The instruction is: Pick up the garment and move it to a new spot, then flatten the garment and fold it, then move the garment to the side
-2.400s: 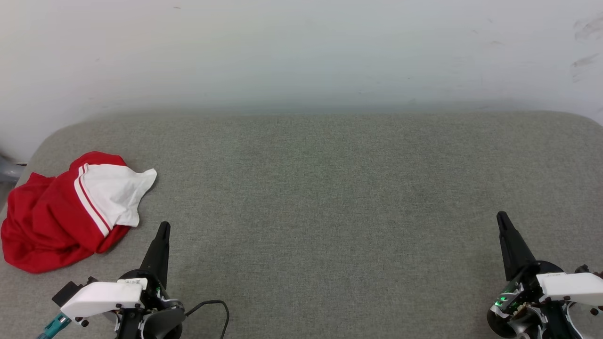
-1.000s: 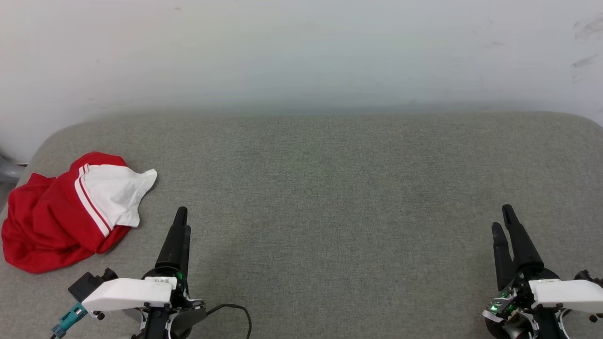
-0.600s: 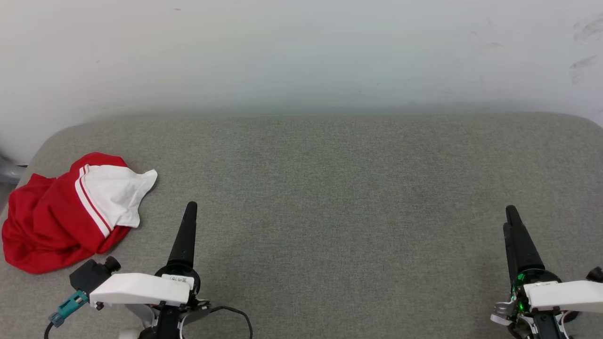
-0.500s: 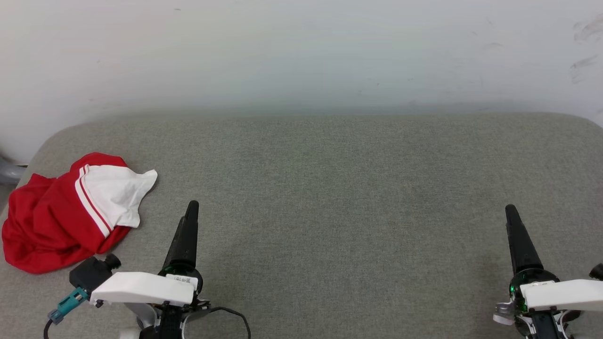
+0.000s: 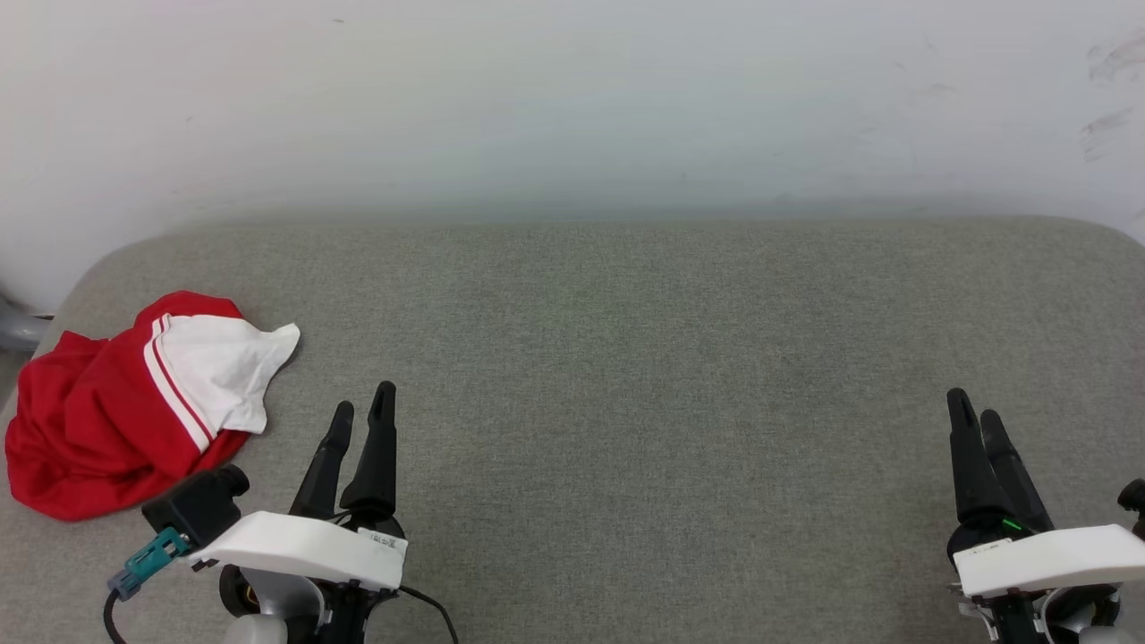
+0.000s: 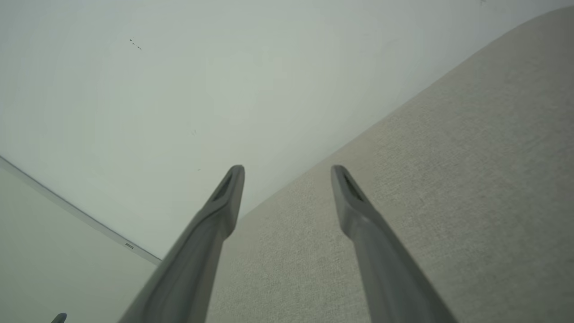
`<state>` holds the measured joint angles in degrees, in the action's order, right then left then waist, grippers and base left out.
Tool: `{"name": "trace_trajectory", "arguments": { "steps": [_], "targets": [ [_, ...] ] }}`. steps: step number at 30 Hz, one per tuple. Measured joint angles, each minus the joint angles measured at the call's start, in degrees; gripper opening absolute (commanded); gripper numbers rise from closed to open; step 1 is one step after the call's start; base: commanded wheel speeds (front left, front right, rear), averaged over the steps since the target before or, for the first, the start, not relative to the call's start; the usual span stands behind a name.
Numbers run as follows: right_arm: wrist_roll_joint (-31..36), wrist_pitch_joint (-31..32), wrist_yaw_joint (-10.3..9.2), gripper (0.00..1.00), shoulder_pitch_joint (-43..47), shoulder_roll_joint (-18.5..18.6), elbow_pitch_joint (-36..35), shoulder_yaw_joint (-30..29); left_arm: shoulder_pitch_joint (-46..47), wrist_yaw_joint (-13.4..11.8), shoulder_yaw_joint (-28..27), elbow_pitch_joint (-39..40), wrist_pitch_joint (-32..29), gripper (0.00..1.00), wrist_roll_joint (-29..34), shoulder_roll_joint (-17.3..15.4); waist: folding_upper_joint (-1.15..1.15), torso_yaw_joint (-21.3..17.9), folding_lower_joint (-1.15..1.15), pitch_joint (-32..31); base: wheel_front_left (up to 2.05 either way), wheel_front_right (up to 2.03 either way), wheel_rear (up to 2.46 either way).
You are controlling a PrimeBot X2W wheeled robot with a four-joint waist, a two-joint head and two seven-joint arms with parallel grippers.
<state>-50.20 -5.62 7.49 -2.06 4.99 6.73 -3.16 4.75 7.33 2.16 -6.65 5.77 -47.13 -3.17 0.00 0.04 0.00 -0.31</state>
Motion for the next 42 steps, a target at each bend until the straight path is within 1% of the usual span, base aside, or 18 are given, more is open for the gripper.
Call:
{"name": "trace_trajectory", "arguments": {
  "steps": [7, 14, 32, 42],
  "targets": [
    [10.3, -0.8, 0.01, 1.0, 0.0, 0.5, 0.2, 0.4, 0.0, 0.0, 1.0, -0.4, 1.1, 1.0, 7.7, -0.4, 0.0, 0.0, 0.0, -0.1, 0.0, 0.0, 0.0],
    [16.8, -0.2, 0.0, 1.0, 0.1, 0.5, -0.7, 1.1, 0.0, 0.0, 1.4, -0.5, 2.1, 1.0, 13.7, -0.7, 0.0, 0.0, 0.0, -0.1, 0.0, 0.0, 0.0],
    [31.1, 2.6, 0.01, 1.0, 1.3, 0.0, -4.4, 0.5, -0.1, 0.1, 1.3, -0.9, 4.7, 1.0, 25.5, -0.7, 0.0, 0.1, 0.0, -0.1, 0.0, 0.0, 0.0],
    [37.0, 4.2, 0.01, 1.0, 2.1, -0.9, -5.8, -1.0, -0.1, -0.3, 1.1, -2.1, 6.0, 1.0, 31.1, -0.6, 0.0, 0.2, 0.0, 0.0, 0.0, 0.0, 0.0]
  ]
}}
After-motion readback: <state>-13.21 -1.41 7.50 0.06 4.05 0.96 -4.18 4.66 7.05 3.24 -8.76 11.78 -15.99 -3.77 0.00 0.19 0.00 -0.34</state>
